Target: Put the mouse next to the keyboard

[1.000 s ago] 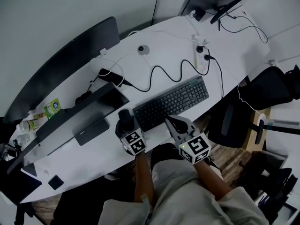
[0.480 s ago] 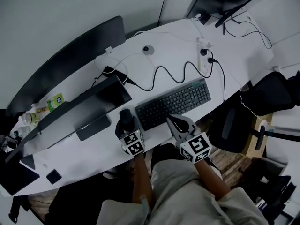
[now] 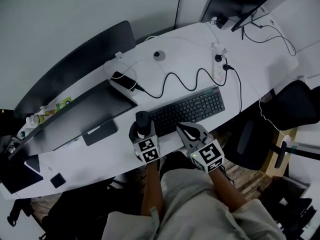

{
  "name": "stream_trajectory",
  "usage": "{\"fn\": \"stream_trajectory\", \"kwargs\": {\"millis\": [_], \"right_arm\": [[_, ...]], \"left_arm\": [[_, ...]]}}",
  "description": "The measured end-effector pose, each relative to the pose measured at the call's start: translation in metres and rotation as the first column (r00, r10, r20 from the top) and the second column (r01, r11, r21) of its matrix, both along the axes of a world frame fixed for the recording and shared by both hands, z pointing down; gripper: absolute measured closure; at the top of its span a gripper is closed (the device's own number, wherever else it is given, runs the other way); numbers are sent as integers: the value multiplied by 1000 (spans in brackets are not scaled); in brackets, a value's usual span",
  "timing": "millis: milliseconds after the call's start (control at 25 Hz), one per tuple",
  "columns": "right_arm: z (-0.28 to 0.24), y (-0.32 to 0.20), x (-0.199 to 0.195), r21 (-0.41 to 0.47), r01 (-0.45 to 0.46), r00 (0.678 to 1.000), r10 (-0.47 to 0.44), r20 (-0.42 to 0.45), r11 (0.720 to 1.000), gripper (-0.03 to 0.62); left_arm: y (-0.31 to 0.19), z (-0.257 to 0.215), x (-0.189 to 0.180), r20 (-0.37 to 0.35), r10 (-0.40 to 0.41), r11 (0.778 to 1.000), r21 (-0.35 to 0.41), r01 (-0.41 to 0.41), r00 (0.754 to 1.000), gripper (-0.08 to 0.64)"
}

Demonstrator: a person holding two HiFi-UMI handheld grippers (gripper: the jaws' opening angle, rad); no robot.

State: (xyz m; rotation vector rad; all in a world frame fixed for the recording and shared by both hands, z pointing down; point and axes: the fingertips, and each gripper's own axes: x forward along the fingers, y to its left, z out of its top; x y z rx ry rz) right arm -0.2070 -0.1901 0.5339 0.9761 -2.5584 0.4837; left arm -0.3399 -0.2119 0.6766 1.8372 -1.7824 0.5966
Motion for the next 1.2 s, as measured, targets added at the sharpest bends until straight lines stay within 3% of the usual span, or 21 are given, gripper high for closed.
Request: {"fn": "stream_trajectory", "kwargs": {"millis": [160,440,720,1200], "right_arm": [[1,-8,27,-40,-21,999,23,39,999,584],[-19,-27,85,19,-54,997,53,47,998,584],[-18,-37,150,-1,-177,982,176,71,984,584],[-18,-38,237,8,-301,951,300,82,953,584]], "left_arm": [[-7,-16,33,6,42,999,14,-42,999,256],[-24,-37,107,16,130,991,39,-131,991,257],[-36,-43,183,21,267,962,48,-268,963,256],[-54,-42,284,22,408,911,52,-409,913,256]]}}
